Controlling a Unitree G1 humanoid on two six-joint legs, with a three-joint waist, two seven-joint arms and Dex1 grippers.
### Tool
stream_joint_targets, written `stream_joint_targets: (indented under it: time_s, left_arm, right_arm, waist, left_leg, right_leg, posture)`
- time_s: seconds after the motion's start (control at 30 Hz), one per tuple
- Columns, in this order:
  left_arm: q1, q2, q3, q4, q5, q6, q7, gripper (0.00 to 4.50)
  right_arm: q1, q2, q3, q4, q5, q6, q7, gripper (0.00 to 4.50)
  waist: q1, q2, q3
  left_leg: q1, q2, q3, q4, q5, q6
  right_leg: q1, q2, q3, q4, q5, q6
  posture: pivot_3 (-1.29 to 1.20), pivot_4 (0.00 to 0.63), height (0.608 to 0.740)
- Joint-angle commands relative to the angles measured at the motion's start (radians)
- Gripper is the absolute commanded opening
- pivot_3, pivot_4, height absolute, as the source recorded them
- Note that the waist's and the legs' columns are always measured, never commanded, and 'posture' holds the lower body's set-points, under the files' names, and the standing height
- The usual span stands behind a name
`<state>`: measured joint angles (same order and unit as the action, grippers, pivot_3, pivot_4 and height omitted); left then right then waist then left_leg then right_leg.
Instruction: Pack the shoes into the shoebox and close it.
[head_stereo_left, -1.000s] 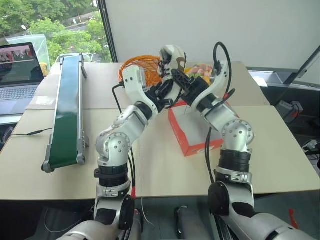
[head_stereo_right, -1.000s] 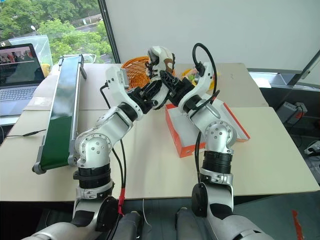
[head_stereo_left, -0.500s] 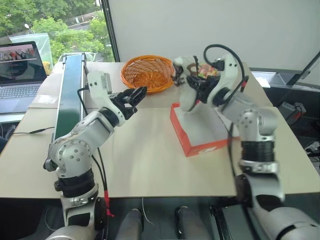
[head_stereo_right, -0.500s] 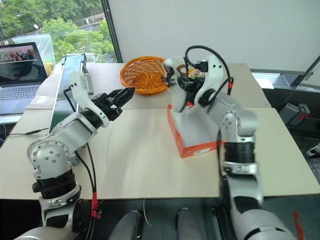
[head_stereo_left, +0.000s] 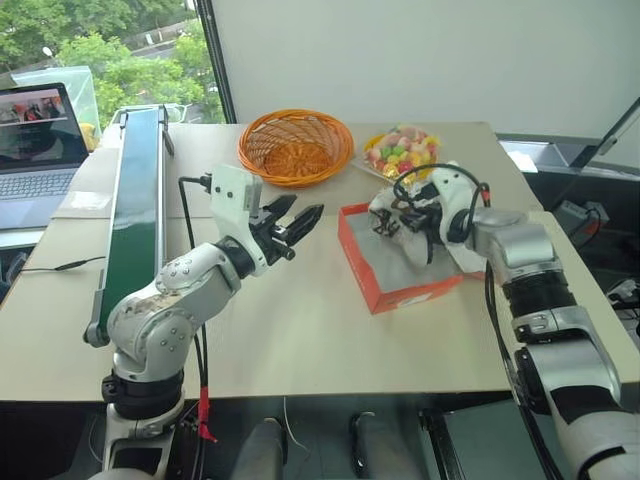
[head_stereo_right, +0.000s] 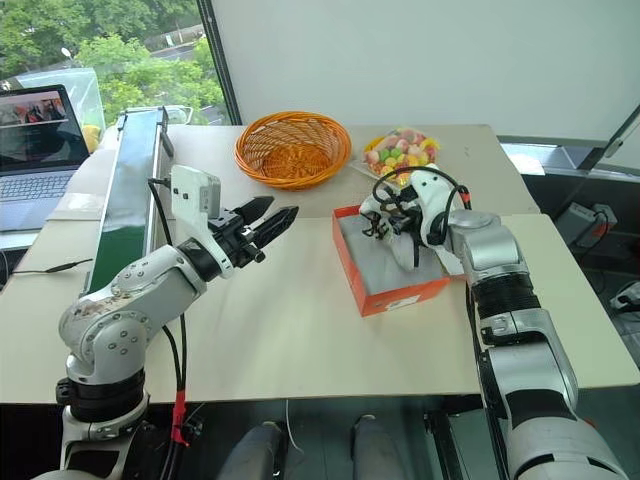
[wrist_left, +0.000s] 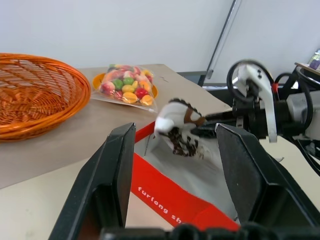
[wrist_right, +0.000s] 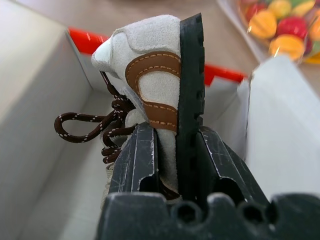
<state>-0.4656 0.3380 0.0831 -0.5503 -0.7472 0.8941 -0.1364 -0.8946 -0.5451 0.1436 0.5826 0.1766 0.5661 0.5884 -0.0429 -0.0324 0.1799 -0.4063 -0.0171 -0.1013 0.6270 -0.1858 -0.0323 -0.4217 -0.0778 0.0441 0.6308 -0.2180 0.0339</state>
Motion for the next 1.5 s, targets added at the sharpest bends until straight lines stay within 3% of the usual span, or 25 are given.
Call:
stream_joint_targets:
  time_s: [0.03,0.33,0.4,0.7,0.93,1.1,1.2,1.3,1.5]
  left_arm:
    - [0.001,-0.012,-0.001,-0.04,0.012,-0.029,0.003,2.72]
    - [0.007,-0.018,0.008,-0.059,0.016,-0.012,0.022,2.72]
    - [0.003,-0.022,0.009,-0.062,0.013,-0.007,0.029,2.79]
    - [-0.012,-0.03,0.006,-0.06,0.005,0.003,0.041,2.79]
    - [-0.014,-0.025,0.013,-0.053,0.01,0.003,0.041,2.79]
    - [-0.01,0.044,0.049,0.001,0.123,-0.015,0.09,2.79]
    - [-0.005,0.09,0.062,0.053,0.237,-0.031,0.152,2.79]
    - [0.021,0.137,0.093,0.098,0.373,-0.098,0.21,2.79]
    - [0.077,0.143,0.239,0.175,0.433,-0.155,0.225,2.79]
  right_arm:
    - [0.008,-0.003,-0.017,0.045,-0.044,-0.092,0.011,0.57]
    - [0.061,0.0,-0.011,0.072,-0.126,-0.185,0.005,0.57]
    - [0.073,0.005,-0.009,0.048,-0.135,-0.184,0.013,1.55]
    - [0.072,-0.002,0.035,-0.165,-0.246,-0.185,-0.024,4.43]
    - [0.013,0.011,-0.022,-0.471,-0.185,0.039,0.034,4.48]
    - [-0.015,0.118,-0.245,-0.59,0.167,0.293,0.133,4.48]
    - [0.018,0.125,-0.258,-0.652,0.262,0.296,0.203,4.48]
    - [0.057,0.129,-0.189,-0.689,0.261,0.236,0.236,4.48]
    - [0.077,0.199,-0.11,-0.69,0.234,0.123,0.222,4.48]
  waist:
    - [0.0,0.0,0.0]
    - [0.0,0.0,0.0]
    - [0.002,0.0,0.0]
    - [-0.003,0.0,0.0]
    - [0.0,0.0,0.0]
    - [-0.001,0.0,0.0]
    - [0.002,0.0,0.0]
    - [0.002,0.0,0.0]
    - [-0.004,0.0,0.0]
  left_leg:
    - [0.0,0.0,0.0,0.0,0.0,0.0]
    - [0.001,0.0,0.0,0.001,0.0,0.0]
    - [0.001,0.0,0.0,0.001,0.0,0.0]
    - [0.001,0.0,0.0,0.001,0.0,0.0]
    - [0.0,0.0,0.0,0.001,0.0,0.0]
    - [0.001,0.0,-0.001,0.001,0.0,0.0]
    - [0.002,0.0,-0.001,0.001,0.0,0.0]
    - [0.001,0.0,-0.001,0.001,0.0,0.0]
    - [0.002,0.0,-0.001,0.001,0.0,0.0]
  right_leg:
    - [0.0,0.0,0.0,0.0,0.0,0.0]
    - [0.001,0.0,0.0,0.001,0.0,0.0]
    - [0.002,0.0,0.0,0.0,0.001,0.001]
    - [0.0,0.0,0.0,0.001,0.001,0.001]
    - [0.0,0.0,0.0,0.001,0.001,0.001]
    - [0.001,0.0,0.0,0.002,0.001,0.001]
    - [0.002,0.0,0.0,0.002,0.001,0.001]
    - [0.001,0.0,-0.001,0.002,0.001,0.001]
    - [-0.001,0.0,0.0,0.004,0.001,0.001]
  posture:
    - [0.0,0.15,0.74]
    - [0.0,0.15,0.74]
    - [0.0,0.15,0.74]
    - [0.0,0.15,0.74]
    - [0.0,0.15,0.74]
    - [0.0,0.15,0.74]
    - [0.0,0.15,0.74]
    - [0.0,0.15,0.74]
    - [0.0,0.15,0.74]
